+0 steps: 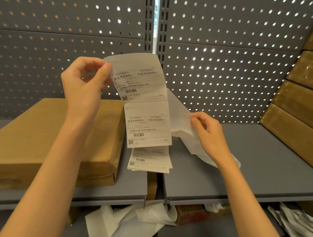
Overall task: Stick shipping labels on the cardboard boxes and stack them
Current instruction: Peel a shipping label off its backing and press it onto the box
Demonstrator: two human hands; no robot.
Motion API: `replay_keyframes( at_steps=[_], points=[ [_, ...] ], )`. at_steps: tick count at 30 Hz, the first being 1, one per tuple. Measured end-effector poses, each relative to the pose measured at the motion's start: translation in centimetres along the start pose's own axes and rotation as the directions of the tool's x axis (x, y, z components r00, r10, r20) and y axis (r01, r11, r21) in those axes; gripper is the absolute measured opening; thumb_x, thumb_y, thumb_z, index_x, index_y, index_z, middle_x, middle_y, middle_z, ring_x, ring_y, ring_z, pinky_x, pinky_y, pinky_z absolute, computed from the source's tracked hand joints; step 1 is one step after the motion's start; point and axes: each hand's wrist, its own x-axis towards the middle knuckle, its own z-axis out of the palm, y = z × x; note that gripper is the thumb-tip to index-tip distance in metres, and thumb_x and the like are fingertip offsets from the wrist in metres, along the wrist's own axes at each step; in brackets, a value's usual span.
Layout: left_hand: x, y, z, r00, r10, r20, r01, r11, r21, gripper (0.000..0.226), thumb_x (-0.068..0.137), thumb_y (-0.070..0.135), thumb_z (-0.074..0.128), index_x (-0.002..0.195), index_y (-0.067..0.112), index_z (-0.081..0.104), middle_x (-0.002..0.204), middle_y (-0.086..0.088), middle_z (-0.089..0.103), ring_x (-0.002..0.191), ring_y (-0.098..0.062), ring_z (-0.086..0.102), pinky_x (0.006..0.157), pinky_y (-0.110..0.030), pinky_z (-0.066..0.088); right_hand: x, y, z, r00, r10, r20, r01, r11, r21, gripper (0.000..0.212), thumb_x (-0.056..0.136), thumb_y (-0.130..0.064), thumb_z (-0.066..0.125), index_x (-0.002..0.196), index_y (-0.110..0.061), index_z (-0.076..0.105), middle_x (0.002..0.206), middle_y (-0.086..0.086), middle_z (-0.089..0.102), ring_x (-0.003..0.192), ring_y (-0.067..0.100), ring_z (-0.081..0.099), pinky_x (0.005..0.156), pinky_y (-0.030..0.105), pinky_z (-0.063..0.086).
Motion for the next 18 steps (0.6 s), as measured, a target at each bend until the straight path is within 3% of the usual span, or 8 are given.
replay_keyframes(
  at_steps=[6,11,14,18],
  points=[
    [0.3,0.2,-0.4,1.0,0.019,-0.006,-0.019,1.0,0.002,0.013,0.088,0.015,0.062,0.079,0.024,0.058,0.083,0.002,0.063,0.067,-0.006,0.062,0.06,-0.016,0.045,-0.2,0.1,-0.2,1.0,0.024,-0.009,-0.024,1.0,-0.005,0.024,0.096,-0.013,0.043,0.103,-0.015,0.067,0.097,-0.005,0.068,0.092,0.013,0.06,0.079,0.025,0.044],
    [0.3,0.4,-0.6,0.999,0.027,-0.021,-0.027,0.999,0.02,0.011,0.087,0.018,0.063,0.079,0.026,0.059,0.085,0.002,0.063,0.071,-0.009,0.061,0.062,-0.018,0.047,-0.3,0.1,-0.3,0.999,0.036,-0.01,-0.036,0.999,-0.004,0.026,0.095,-0.01,0.043,0.103,-0.015,0.067,0.097,-0.003,0.069,0.093,0.016,0.061,0.084,0.033,0.047],
    [0.4,0.6,-0.9,0.998,0.039,-0.039,-0.038,0.999,0.035,0.011,0.088,0.017,0.061,0.08,0.025,0.058,0.084,0.004,0.063,0.067,-0.001,0.061,0.061,-0.015,0.047,-0.5,0.1,-0.4,0.999,0.04,-0.009,-0.04,0.999,-0.009,0.026,0.095,-0.01,0.042,0.102,-0.016,0.067,0.097,-0.005,0.069,0.093,0.013,0.061,0.082,0.029,0.046],
    [0.7,0.5,-1.5,0.996,0.031,-0.078,-0.03,0.999,0.017,0.011,0.087,0.019,0.061,0.08,0.027,0.058,0.085,0.003,0.063,0.071,-0.006,0.061,0.06,-0.016,0.046,-0.6,0.3,-0.6,0.997,0.071,-0.032,-0.072,0.997,-0.028,0.024,0.096,-0.013,0.043,0.1,-0.017,0.066,0.091,0.0,0.067,0.085,0.015,0.058,0.073,0.024,0.044]
  ],
)
